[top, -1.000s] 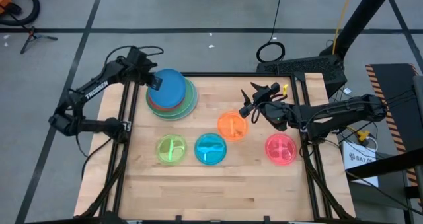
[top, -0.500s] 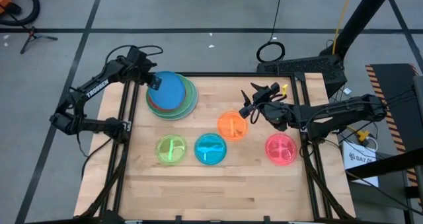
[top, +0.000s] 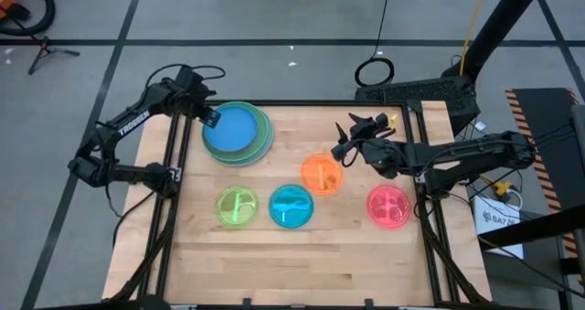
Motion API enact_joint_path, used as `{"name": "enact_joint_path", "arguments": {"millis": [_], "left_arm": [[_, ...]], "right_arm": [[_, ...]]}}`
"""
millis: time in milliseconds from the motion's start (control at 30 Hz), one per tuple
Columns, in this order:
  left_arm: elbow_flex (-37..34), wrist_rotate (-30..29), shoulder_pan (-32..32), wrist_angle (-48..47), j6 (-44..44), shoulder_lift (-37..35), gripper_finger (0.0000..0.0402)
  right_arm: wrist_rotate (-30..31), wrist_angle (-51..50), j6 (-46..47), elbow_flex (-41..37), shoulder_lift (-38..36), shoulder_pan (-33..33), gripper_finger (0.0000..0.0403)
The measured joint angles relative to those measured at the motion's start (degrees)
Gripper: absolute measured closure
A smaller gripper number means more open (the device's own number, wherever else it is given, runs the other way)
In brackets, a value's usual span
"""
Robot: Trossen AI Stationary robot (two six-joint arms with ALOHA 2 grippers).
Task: Stack plastic plates
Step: Stack the orange plate on top of the blue plate
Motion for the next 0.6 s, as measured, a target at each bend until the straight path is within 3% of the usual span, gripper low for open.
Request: {"name": "enact_joint_path", "arguments": {"millis": [100,167,333,467,600], "left_arm": [[-0.5,10.9,-4.4,4.7,0.5,-1.8,0.0252],[-1.5,14.9,-9.3,11.2,-0.2,-3.2,0.0252],[-4.7,15.5,-24.5,28.9,-1.3,-5.1,0.0252],[-6.2,15.4,-34.9,37.9,3.8,-5.0,0.0252],[-6.1,7.5,-40.8,40.1,9.4,-5.1,0.0252]], "right_arm": [[-4.4,-4.6,4.0,0.0,0.0,0.0,0.0182],[-10.0,-8.0,7.6,0.0,0.0,0.0,0.0182],[-23.1,-14.6,20.3,0.0,2.3,0.0,0.0182],[-35.2,-17.8,33.7,0.0,6.4,0.0,0.0182],[-45.0,-17.5,43.4,0.0,11.3,0.1,0.0190]]}}
